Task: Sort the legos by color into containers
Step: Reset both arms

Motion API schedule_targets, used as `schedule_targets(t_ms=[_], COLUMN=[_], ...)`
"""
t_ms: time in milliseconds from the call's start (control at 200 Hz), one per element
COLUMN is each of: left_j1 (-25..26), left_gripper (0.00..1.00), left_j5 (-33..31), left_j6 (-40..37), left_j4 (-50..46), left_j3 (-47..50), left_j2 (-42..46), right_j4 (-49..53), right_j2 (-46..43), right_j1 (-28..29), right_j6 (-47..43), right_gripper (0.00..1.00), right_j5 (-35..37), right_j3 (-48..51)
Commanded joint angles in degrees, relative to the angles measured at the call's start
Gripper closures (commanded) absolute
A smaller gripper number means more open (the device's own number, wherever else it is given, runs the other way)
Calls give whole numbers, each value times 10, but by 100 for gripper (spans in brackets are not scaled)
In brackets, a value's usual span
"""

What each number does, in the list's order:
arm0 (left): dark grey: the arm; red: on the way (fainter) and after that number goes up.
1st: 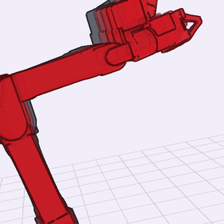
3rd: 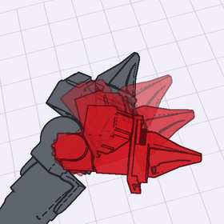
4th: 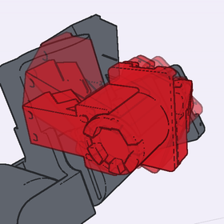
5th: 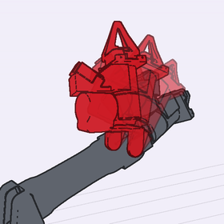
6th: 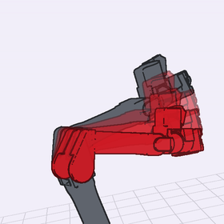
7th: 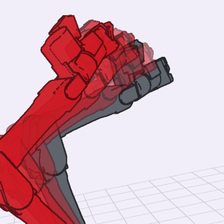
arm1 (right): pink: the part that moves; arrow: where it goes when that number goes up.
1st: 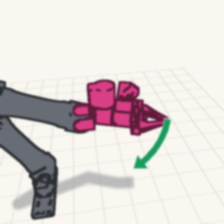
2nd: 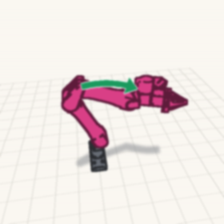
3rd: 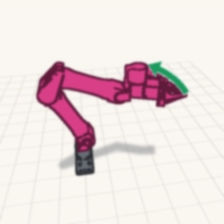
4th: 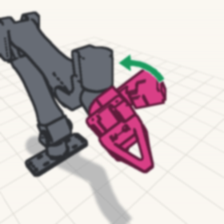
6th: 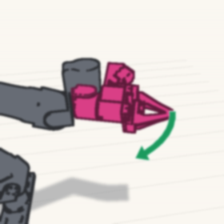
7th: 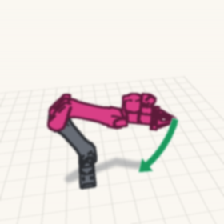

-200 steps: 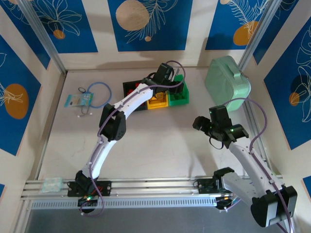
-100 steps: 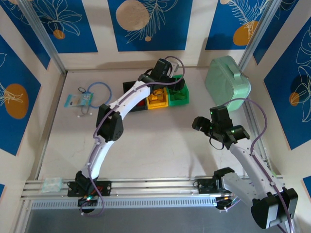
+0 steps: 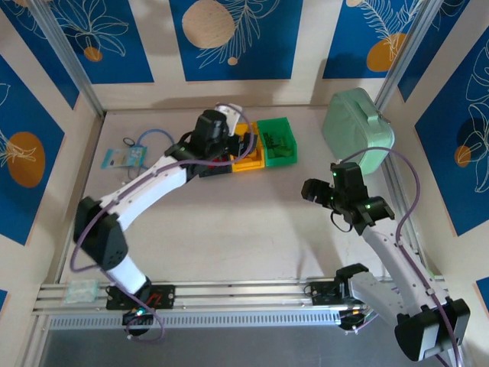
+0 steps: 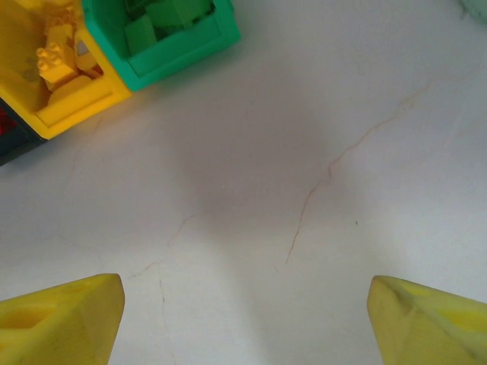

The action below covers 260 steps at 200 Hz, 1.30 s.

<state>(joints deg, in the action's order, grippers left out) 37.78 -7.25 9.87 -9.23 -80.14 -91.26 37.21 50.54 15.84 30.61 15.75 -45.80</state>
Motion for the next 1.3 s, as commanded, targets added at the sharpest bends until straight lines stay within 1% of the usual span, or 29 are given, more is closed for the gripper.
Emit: schedule_targets(t_ms=[0,80,105,115,125,270,430,470,525,595,705,740,760,785,871,921,961,991,1016,1041,1066,1231,1296], left_j1=[-3,-4,-4,-4,-5,-6,-12,-15,-19,-26,-39,-44,-48,-52,-77,-98,-113,-122,-123,-127,-131,-160,-167], left_gripper=[12,11,11,11,11,9,5,0,0,0,0,0,0,0,0,0,0,0,0,0,0,0,0], left_j5=[-104,-165,-186,-193,-201,-312,-416,-439,-469,-501,-513,-519,-519,-517,-492,-485,-463,-456,-452,-441,-436,-415,-404], left_j6=[-33,-50,-56,-58,-61,-96,-162,-179,-187,-179,-171,-166,-161,-157,-135,-100,-79,-84,-77,-78,-82,-90,-100], left_j4=[50,51,49,48,48,88,216,240,243,228,224,241,251,265,314,336,348,370,350,352,371,469,537], left_j3=[84,140,157,164,171,291,445,474,497,514,541,556,565,578,617,634,645,645,637,635,637,643,658], left_j2=[77,131,147,154,160,254,349,365,383,393,385,378,373,367,338,316,300,289,283,279,270,225,210], right_j4=[-45,-81,-96,-103,-109,-188,-212,-215,-224,-248,-289,-315,-302,-310,-385,-452,-490,-512,-534,-538,-533,-621,-660], right_j2=[-28,-49,-57,-60,-65,-127,-145,-143,-142,-142,-141,-139,-139,-135,-117,-92,-64,-42,-22,-3,12,109,136], right_j1=[-1,0,1,2,3,5,5,5,4,4,5,3,1,2,-6,-20,-37,-47,-52,-57,-62,-75,-79], right_j6=[-48,-84,-92,-95,-98,-135,-139,-138,-135,-141,-145,-152,-158,-165,-193,-192,-190,-186,-185,-185,-185,-219,-232], right_gripper=[16,15,7,2,0,1,1,1,1,1,1,1,1,1,1,1,1,1,1,1,1,1,1], right_j5=[25,30,34,36,36,43,65,74,86,96,121,128,133,137,138,126,103,90,86,87,83,74,71], right_j3=[-4,13,21,23,28,88,130,141,159,188,233,249,245,249,281,307,318,322,326,320,308,286,283])
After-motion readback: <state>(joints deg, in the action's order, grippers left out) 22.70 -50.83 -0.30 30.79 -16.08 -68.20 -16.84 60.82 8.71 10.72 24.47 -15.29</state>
